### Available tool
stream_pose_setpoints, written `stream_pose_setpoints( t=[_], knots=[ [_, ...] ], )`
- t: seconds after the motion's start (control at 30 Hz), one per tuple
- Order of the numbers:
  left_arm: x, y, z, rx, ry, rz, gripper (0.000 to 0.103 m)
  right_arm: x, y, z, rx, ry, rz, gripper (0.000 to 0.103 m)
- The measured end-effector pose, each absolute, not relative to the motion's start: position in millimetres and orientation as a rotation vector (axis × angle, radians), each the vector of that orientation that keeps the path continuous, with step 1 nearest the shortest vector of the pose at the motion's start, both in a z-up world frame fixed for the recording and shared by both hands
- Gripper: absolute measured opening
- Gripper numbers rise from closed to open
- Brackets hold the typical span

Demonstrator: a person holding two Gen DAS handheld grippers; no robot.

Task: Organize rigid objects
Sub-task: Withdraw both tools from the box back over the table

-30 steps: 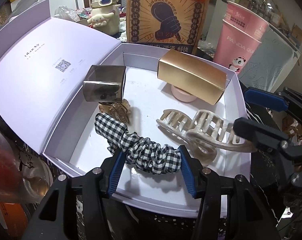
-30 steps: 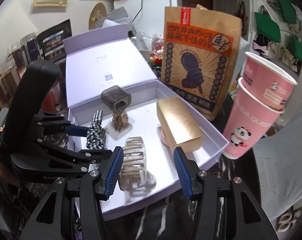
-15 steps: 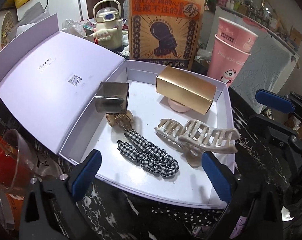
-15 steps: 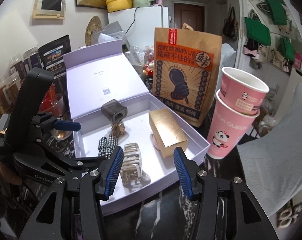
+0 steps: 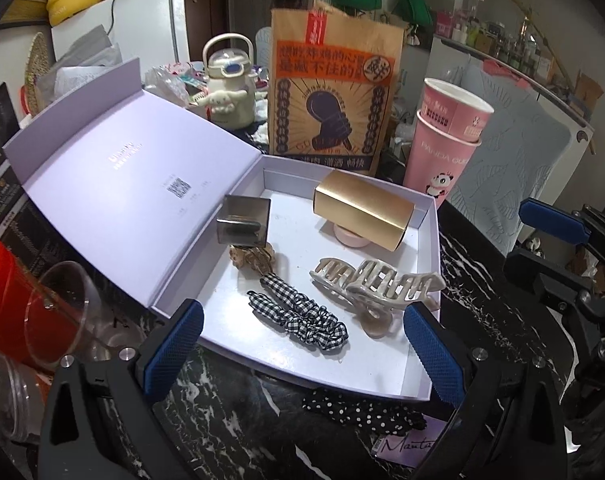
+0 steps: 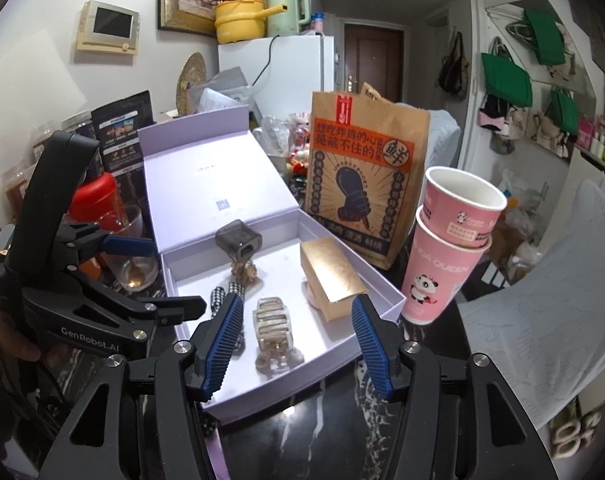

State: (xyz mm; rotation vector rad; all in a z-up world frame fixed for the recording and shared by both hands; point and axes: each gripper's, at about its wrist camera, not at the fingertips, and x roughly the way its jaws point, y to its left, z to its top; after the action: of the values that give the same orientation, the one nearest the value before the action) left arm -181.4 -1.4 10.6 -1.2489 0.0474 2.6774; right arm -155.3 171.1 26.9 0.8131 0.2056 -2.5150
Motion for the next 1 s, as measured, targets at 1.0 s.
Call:
stream_pose_setpoints(
  t=[1.0],
  knots=[
    [-100, 8, 78, -1.040, 0.055, 2.788, 0.102, -83, 191, 73, 0.694, 0.221, -2.581, 0.086]
  ],
)
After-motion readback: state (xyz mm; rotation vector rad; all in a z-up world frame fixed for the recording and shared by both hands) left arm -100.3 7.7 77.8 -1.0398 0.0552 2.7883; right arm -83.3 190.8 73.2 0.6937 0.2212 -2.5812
